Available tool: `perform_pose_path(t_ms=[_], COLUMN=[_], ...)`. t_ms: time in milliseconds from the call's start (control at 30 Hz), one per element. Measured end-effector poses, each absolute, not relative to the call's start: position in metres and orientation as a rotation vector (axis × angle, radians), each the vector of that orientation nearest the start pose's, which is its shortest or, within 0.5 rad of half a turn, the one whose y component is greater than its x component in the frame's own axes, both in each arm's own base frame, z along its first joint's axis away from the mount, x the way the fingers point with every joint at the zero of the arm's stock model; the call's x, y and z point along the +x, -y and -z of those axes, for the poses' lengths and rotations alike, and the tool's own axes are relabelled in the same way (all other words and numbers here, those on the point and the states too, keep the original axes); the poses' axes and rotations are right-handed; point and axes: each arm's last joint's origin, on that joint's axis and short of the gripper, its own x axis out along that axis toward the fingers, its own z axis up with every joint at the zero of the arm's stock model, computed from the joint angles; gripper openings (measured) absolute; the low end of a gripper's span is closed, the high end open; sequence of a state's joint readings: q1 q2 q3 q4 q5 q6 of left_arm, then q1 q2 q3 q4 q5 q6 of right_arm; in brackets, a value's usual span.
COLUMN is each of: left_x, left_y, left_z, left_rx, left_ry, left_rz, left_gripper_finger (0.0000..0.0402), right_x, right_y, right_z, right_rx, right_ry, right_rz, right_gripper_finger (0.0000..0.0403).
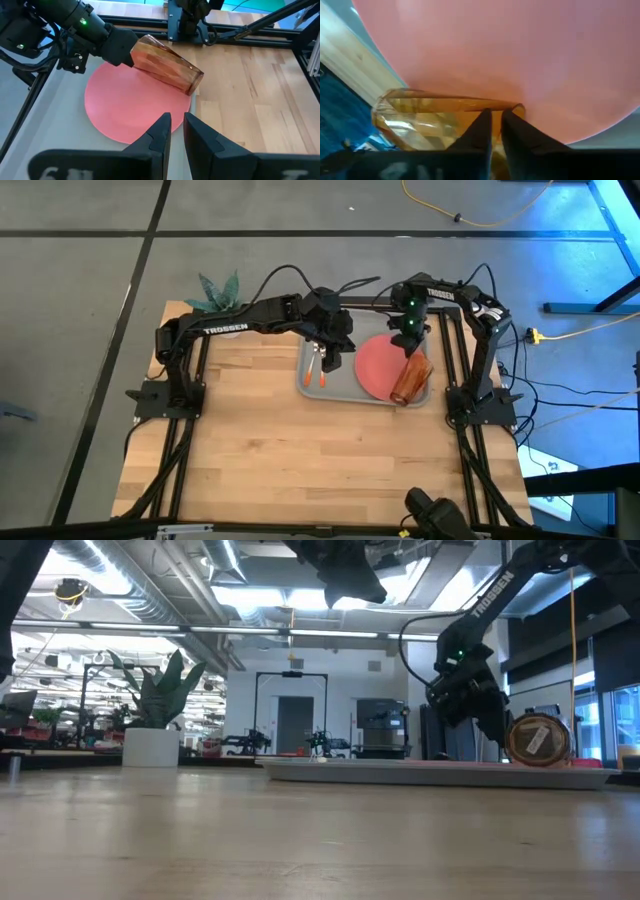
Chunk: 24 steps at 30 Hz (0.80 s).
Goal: Pick and place plate/cup/fork/spoon on tray
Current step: Adjust the orange glass on the gray serving tray
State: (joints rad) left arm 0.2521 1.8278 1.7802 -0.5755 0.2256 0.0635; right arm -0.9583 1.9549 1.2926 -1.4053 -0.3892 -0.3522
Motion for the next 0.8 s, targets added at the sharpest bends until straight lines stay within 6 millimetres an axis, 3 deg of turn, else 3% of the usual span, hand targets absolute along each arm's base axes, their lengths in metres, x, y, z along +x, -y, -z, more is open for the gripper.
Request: perform_pose_path(t_ms=[100, 367, 600, 800], left_x=[0.401, 0.401, 0.401, 0.401], left_y=[-0.097, -0.097, -0.097, -0.097], left_z=[-0.351, -0.351, -0.351, -0.351], left_rx=[-0.086, -0.062, -0.049, -0.049], left_ry=[-0.606, -0.607, -0.606, -0.607], left_rz=[-0.007, -0.004, -0.001, -0.001], left_gripper_finger=[0.0045, 0.0045, 0.0045, 0.0045], right_x=[0.185, 0.197, 0.214, 0.217], right_y=[0.242, 0.243, 0.256, 0.26], right_z=[-0.161, -0.175, -0.217, -0.26], right_rx=[0.979, 0.795, 0.665, 0.558], right_ry=[-1.624, -1.673, -1.551, -1.463], right_rz=[0.049, 0.123, 0.176, 0.22], right_gripper_finger=[0.0009, 0.0004, 0.0002, 0.0002])
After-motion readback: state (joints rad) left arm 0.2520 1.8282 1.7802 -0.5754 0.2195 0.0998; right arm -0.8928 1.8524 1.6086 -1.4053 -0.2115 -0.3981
